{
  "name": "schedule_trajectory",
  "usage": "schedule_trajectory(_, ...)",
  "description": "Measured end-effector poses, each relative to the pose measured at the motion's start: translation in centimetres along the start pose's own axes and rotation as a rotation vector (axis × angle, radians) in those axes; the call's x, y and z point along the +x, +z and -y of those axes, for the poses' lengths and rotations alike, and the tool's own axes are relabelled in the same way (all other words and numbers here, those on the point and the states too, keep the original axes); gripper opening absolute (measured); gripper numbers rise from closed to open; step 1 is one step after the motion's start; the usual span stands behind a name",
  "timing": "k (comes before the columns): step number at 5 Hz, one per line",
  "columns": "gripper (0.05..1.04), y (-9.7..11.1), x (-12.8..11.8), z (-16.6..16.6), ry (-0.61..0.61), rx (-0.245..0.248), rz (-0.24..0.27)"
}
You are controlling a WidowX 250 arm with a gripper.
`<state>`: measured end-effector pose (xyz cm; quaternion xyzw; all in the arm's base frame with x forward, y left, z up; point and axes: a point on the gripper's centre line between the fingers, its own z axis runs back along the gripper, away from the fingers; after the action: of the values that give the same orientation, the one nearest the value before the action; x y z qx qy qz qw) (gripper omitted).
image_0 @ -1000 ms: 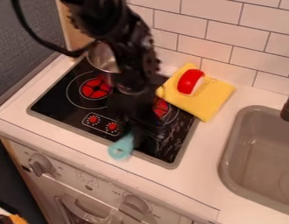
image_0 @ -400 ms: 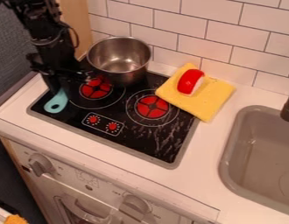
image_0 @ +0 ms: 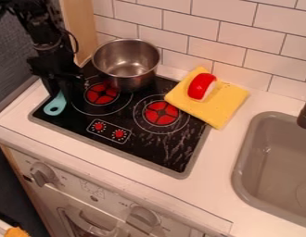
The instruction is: Moved the blue brush to the lower left side of the burner
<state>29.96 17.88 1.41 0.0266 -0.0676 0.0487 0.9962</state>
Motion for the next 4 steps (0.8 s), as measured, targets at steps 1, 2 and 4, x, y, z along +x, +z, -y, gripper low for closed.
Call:
schedule_trajectory(1, 0.340, -0.5, 0.9, -0.4, -0.080, -0.025, -0.001)
schedule_trajectory(2, 0.411, -0.6, 0.8, -0.5, -0.145, -0.056, -0.006)
schedule_trajectory(4, 0.978, 1.9, -0.4, 0.0, -0.181, -0.087, 0.009)
